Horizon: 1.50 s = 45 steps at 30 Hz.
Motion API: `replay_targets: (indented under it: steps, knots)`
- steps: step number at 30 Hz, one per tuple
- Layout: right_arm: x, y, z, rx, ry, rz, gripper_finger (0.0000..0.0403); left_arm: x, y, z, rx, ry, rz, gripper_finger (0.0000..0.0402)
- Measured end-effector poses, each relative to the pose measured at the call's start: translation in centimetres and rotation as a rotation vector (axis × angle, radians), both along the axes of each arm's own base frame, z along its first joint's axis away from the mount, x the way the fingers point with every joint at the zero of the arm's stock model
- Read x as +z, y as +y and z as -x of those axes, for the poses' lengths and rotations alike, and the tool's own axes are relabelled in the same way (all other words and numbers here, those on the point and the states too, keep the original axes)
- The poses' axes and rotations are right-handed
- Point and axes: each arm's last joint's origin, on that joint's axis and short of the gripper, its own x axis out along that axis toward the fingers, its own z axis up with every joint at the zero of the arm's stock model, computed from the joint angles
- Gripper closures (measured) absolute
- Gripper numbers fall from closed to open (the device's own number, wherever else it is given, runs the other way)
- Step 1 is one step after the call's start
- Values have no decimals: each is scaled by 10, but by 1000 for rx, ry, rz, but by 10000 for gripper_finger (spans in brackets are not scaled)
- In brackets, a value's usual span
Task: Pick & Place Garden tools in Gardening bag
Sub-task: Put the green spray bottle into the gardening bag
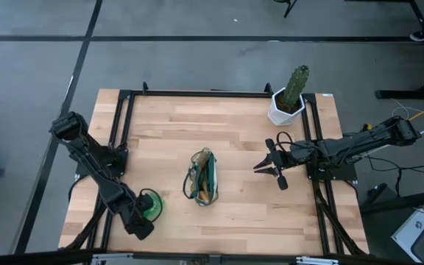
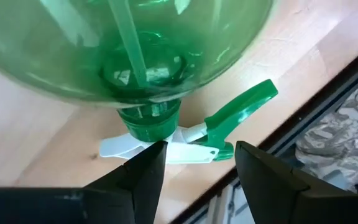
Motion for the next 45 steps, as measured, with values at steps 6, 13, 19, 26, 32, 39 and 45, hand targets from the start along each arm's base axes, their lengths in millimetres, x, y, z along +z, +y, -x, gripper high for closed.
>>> replay_targets:
  steps: [6,13,19,26,32,39,45]
  knots:
    - [0,0,0,0,0,0,341,-3,19,-11,14,-65,-152,218]
    - [0,0,0,0,2,0,341,-3,50,-34,-53,-93,-238,227]
    - [0,0,0,0,3,0,341,11,76,-44,-78,-128,-166,237]
    - [0,0,0,0,3,0,341,41,101,-37,12,-237,-225,257]
    - [-1,0,0,0,7,1,340,43,105,-34,8,-243,-290,269]
    - [-2,0,1,0,22,4,340,29,103,-41,25,-200,-369,257]
    - [-2,0,1,0,25,5,340,23,100,-47,0,-206,-369,213]
